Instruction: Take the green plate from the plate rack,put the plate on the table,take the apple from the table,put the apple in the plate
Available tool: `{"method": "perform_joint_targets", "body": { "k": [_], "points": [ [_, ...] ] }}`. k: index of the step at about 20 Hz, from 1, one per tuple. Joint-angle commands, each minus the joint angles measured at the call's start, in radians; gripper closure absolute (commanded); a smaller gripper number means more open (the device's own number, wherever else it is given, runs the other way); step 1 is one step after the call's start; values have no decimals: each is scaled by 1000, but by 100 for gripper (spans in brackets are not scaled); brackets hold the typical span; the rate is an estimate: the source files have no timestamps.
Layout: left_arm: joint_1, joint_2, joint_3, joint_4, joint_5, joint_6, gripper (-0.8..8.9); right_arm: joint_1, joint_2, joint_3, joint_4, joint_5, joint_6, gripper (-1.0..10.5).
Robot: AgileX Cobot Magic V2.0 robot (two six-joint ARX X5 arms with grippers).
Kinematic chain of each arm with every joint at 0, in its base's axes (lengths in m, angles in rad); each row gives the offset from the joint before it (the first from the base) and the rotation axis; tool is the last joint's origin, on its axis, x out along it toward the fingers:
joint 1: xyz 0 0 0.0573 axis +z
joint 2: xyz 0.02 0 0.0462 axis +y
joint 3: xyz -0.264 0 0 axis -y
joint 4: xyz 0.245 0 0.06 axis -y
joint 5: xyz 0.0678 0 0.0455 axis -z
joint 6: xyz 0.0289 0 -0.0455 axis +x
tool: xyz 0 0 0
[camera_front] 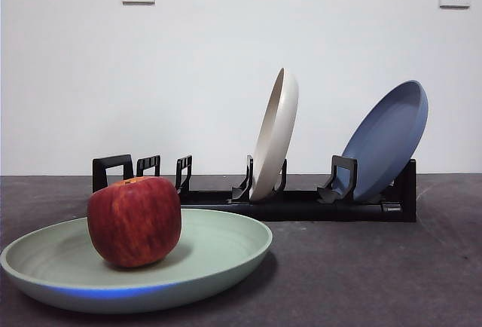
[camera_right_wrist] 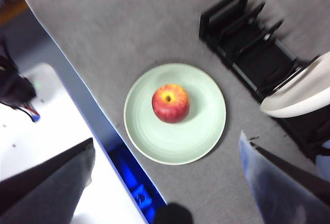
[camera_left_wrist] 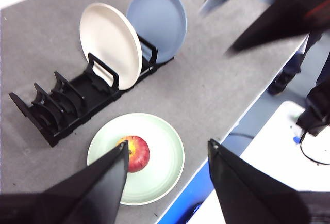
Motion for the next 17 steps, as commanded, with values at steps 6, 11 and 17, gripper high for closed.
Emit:
{"method": "perform_joint_targets", "body": {
  "k": [6,11,17],
  "points": [
    [2,82,-4,2,-1,-2,618,0,-260,-146,-24,-1,44,825],
    [2,119,-4,2,-2,21,821,0,-367,-213,-24,86,51,957],
    [2,140,-4,8,-2,17,819,0,-419,-213,-24,95,52,957]
  ]
}}
